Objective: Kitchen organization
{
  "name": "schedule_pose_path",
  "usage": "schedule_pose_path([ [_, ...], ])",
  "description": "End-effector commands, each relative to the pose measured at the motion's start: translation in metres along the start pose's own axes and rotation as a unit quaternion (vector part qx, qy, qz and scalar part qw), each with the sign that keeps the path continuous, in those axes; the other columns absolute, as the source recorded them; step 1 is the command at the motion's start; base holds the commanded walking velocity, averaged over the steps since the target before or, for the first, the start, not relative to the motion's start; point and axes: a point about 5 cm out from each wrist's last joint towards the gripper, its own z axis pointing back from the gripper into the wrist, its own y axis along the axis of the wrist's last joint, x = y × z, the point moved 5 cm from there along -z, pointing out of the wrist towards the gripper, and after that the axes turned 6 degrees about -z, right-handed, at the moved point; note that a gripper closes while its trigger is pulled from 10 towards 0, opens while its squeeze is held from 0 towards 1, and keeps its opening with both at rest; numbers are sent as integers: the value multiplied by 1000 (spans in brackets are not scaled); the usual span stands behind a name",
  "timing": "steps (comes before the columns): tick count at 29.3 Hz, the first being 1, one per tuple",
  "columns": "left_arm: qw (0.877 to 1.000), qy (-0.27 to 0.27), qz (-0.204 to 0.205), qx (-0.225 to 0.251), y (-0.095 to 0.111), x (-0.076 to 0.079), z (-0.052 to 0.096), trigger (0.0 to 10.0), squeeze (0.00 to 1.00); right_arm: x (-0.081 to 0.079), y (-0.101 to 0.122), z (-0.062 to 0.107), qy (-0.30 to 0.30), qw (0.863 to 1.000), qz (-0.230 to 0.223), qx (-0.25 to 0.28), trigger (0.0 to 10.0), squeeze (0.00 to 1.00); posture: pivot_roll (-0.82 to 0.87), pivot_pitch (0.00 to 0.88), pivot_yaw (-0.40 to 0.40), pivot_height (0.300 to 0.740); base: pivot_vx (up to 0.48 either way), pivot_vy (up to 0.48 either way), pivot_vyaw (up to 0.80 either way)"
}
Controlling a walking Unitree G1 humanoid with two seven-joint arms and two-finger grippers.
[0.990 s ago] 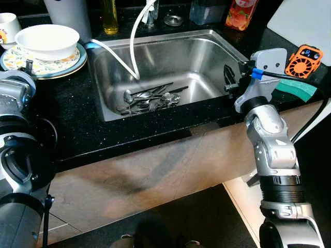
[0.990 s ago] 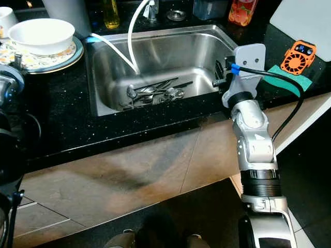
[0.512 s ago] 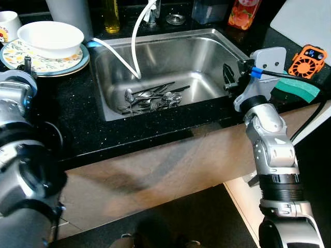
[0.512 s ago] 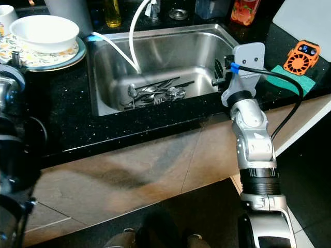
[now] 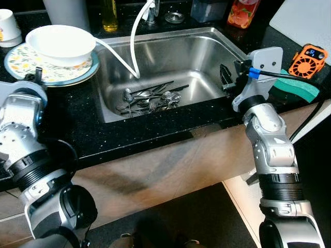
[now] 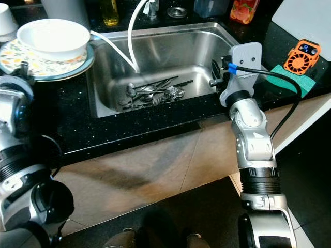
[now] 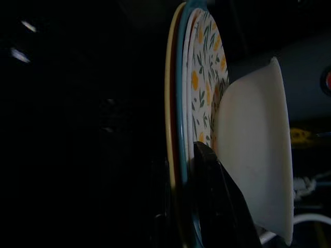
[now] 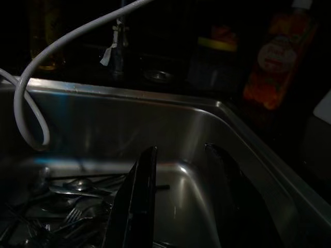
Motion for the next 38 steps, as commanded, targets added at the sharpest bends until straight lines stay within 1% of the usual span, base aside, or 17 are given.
schedule_pose_path([
  [1, 998, 48, -21, 19, 12, -16, 6, 10000, 0, -2, -3, 0, 8, 1000, 2, -4, 10000, 0, 158, 187, -42, 740, 0, 0, 0],
  [5, 993, 101, -48, 34, 27, -25, 15, 10000, 0, -5, -4, -2, 14, 1000, 2, -4, 10000, 0, 162, 185, -46, 740, 0, 0, 0],
  [11, 991, 124, -52, -12, 11, -34, 17, 10000, 0, -6, -3, -3, 17, 1000, 4, -4, 10000, 0, 162, 185, -46, 740, 0, 0, 0],
  [12, 990, 131, -49, -30, 1, -40, 19, 10000, 298, -6, -3, -4, 18, 1000, 5, -4, 10000, 0, 162, 185, -46, 740, 0, 0, 0],
  [13, 990, 131, -49, -34, -2, -41, 20, 10000, 298, -6, -3, -4, 19, 1000, 5, -4, 10000, 0, 162, 185, -46, 740, 0, 0, 0],
  [14, 990, 131, -42, -41, -6, -42, 22, 10000, 1000, -6, -3, -4, 19, 1000, 5, -4, 10000, 0, 162, 185, -46, 740, 0, 0, 0],
  [17, 990, 127, -31, -48, -11, -41, 24, 10000, 1000, -6, -3, -4, 20, 1000, 6, -4, 10000, 0, 162, 185, -46, 740, 0, 0, 0],
  [19, 993, 99, -12, -70, -28, -29, 33, 10000, 1000, -6, -4, -5, 22, 1000, 8, -4, 10000, 0, 157, 178, -46, 740, 0, 0, 0],
  [20, 993, 88, -10, -74, -32, -25, 36, 10000, 102, -7, -3, -5, 23, 1000, 8, -3, 10000, 0, 157, 178, -46, 740, 0, 0, 0],
  [21, 995, 75, -24, -67, -32, -20, 38, 10000, 0, -7, -3, -5, 24, 1000, 8, -3, 10000, 0, 157, 178, -46, 740, 0, 0, 0],
  [24, 995, 54, -68, -37, -30, -10, 44, 10000, 0, -8, -2, -6, 26, 1000, 8, -2, 10000, 0, 156, 175, -50, 740, 0, 0, 0],
  [25, 992, 26, -120, -9, -26, 1, 48, 10000, 0, -9, -2, -6, 27, 1000, 9, -1, 10000, 0, 156, 175, -50, 740, 0, 0, 0],
  [27, 968, -30, -246, 25, -26, 21, 56, 10000, 0, -10, -2, -7, 29, 1000, 8, -1, 10000, 0, 156, 175, -50, 740, 0, 0, 0],
  [31, 936, -62, -346, 18, -32, 27, 54, 10000, 0, -11, -2, -7, 29, 1000, 8, 0, 10000, 0, 157, 173, -48, 740, 0, 0, 0],
  [34, 879, -141, -456, 1, -44, 43, 55, 10000, 0, -10, -1, -7, 28, 1000, 8, 1, 10000, 0, 158, 176, -43, 740, 0, 0, 0],
  [36, 855, -202, -474, -54, -60, 50, 62, 10000, 0, -7, -1, -6, 25, 1000, 9, 2, 10000, 0, 158, 176, -43, 740, 0, 0, 0],
  [38, 851, -215, -474, -68, -64, 52, 64, 10000, 0, -7, -1, -6, 24, 1000, 9, 2, 10000, 0, 158, 176, -43, 740, 0, 0, 0],
])
